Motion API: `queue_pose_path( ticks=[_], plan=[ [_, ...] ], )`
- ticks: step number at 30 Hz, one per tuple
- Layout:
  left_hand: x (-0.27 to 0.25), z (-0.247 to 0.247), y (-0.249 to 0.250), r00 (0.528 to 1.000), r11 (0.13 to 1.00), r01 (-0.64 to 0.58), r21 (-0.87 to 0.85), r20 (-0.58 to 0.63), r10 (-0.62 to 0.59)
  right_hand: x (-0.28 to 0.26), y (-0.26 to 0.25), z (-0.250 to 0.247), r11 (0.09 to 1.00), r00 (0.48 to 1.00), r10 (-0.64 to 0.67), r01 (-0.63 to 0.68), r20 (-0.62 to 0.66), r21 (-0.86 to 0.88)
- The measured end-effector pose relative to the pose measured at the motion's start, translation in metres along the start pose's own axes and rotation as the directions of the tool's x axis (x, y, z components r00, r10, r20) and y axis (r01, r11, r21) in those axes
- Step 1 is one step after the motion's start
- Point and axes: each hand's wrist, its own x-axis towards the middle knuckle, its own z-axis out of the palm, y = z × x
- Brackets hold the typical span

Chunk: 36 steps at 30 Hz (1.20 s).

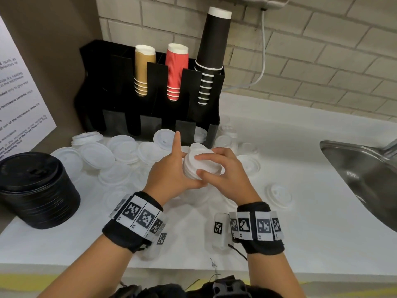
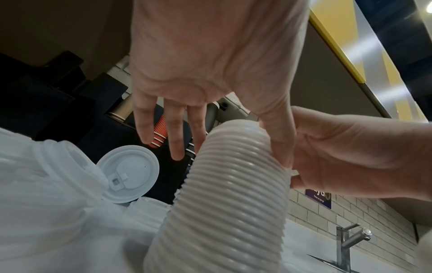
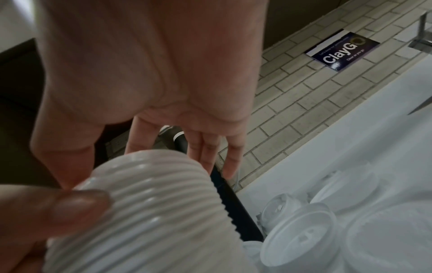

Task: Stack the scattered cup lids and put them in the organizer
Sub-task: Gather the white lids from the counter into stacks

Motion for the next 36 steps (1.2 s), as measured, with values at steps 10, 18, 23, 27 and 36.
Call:
queue_pose_path(
  ticks=[10, 18, 23, 27, 36],
  plan=[
    [0.0, -0.008, 0.006, 0.995, 0.998, -0.05, -0.043, 0.082, 0.053, -0.001, -0.001, -0.007, 0.999, 0.996, 0.008, -0.011, 0.085, 0.033],
    [0.003, -0.011, 0.003, 0.997, 0.999, -0.011, -0.048, 0.08, 0.015, 0.095, 0.051, -0.064, 0.915, 0.914, 0.4, -0.403, -0.068, -0.033],
    [0.004, -0.011, 0.005, 0.996, 0.999, -0.004, -0.031, 0.091, 0.007, 0.139, 0.078, -0.056, 0.739, 0.83, 0.558, -0.5, -0.006, -0.452],
    [0.004, -0.011, 0.005, 0.996, 1.0, -0.008, -0.009, 0.089, 0.009, 0.15, 0.083, -0.05, 0.677, 0.817, 0.575, -0.447, 0.04, -0.585],
    [0.003, -0.011, 0.004, 0.996, 1.0, -0.005, -0.029, 0.088, 0.008, 0.154, 0.099, -0.085, 0.699, 0.764, 0.644, -0.561, 0.048, -0.445]
  ],
)
